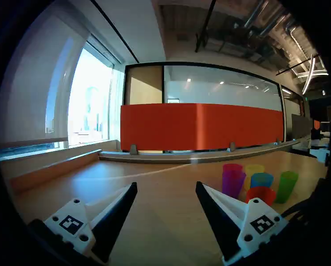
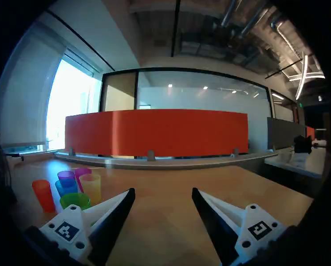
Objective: Pour water
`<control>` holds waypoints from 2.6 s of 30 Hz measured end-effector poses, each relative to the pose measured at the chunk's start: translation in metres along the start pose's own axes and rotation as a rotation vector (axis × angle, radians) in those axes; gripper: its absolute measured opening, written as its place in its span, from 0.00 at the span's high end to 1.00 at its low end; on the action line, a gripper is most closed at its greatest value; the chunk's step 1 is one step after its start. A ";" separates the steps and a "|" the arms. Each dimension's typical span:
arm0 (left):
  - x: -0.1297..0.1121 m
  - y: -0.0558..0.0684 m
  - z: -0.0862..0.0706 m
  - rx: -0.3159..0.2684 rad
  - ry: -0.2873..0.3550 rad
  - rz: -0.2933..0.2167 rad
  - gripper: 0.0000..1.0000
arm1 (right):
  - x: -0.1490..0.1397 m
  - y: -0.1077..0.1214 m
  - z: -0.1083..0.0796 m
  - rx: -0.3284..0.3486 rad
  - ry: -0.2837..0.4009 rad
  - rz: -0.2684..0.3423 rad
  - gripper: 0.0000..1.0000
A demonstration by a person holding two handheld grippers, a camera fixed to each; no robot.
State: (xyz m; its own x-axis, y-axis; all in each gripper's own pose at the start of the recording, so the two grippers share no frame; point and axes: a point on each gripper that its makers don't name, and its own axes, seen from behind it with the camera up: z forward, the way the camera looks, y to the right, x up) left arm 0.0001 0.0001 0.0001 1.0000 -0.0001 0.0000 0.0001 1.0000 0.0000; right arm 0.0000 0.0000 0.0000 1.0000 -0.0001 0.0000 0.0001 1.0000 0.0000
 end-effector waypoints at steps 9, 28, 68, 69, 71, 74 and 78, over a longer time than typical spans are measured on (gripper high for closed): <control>0.000 0.001 0.001 0.000 0.000 -0.001 0.02 | 0.000 0.000 0.000 0.000 0.000 -0.001 0.01; 0.000 0.000 0.001 0.001 0.000 -0.001 0.02 | 0.000 0.000 0.001 0.000 0.000 -0.001 0.01; 0.049 0.009 0.008 -0.064 0.033 0.009 0.02 | 0.031 0.003 -0.007 0.032 0.004 -0.023 0.01; 0.053 0.009 0.008 -0.067 0.032 0.011 0.02 | 0.035 0.002 -0.008 0.038 0.005 -0.029 0.01; 0.057 0.010 0.008 -0.073 0.027 0.017 0.02 | 0.043 0.001 -0.008 0.045 0.006 -0.040 0.01; 0.066 0.012 0.007 -0.089 0.022 0.028 0.02 | 0.053 -0.002 -0.007 0.056 0.003 -0.054 0.01; 0.078 0.015 0.007 -0.112 0.018 0.040 0.02 | 0.065 -0.006 -0.005 0.070 -0.007 -0.070 0.01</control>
State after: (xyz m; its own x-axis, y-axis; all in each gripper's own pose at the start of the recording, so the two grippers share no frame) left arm 0.0784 0.0149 0.0067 0.9991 0.0384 -0.0197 -0.0403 0.9930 -0.1109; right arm 0.0649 -0.0058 -0.0054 0.9975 -0.0705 0.0044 0.0700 0.9951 0.0703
